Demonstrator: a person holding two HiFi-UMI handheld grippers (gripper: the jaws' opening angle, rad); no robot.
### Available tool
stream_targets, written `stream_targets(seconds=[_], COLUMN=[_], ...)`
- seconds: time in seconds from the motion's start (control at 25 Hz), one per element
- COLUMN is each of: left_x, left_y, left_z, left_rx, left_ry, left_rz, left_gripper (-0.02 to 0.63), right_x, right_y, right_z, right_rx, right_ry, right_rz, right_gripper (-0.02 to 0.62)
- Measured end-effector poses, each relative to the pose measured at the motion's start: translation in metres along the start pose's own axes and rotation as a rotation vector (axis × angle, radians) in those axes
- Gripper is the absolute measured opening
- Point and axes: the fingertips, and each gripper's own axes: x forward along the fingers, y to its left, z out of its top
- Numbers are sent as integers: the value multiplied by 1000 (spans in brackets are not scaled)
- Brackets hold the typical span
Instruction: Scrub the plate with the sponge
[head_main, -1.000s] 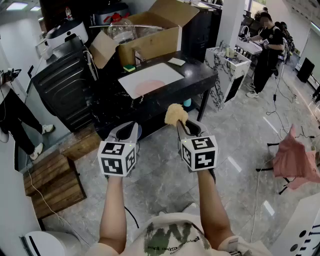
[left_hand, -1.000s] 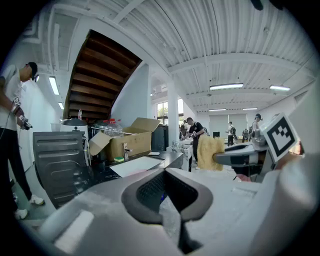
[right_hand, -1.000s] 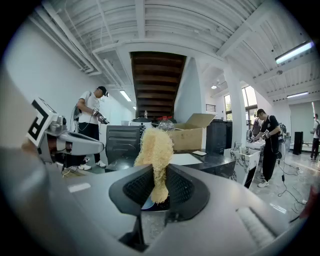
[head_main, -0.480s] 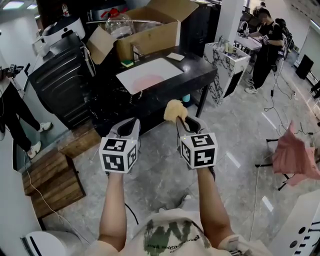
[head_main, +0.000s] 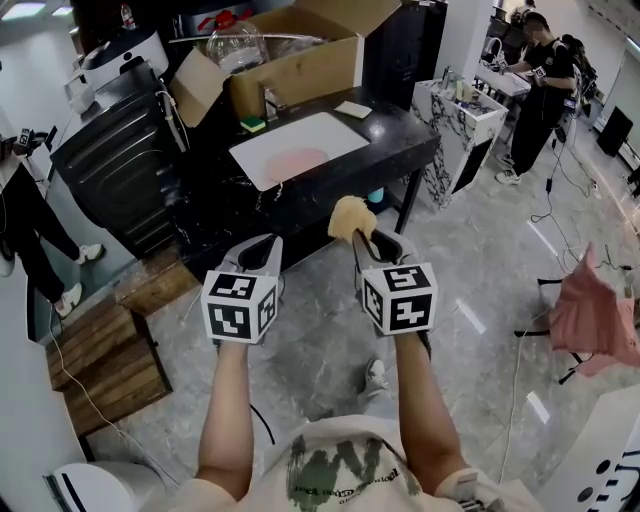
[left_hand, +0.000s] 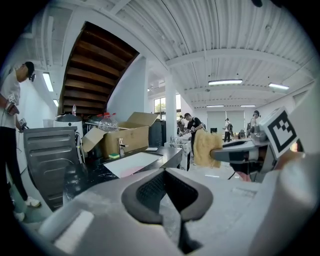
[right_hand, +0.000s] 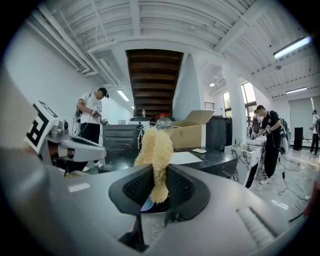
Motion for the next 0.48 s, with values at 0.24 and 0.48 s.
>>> stream_targets(seconds=[0.24,0.48], left_x=[42,100], left_y=[2,8], left_z=[7,18], left_rx=[-13,-37], left_ry=[21,41], left_rz=[29,82], left_gripper=[5,5], right_x=[32,77], right_y=[-28,-72], right_z=[5,12], right_rx=[-1,-10], right_ry=[8,23], right_rz=[46,107], right_gripper=[64,64])
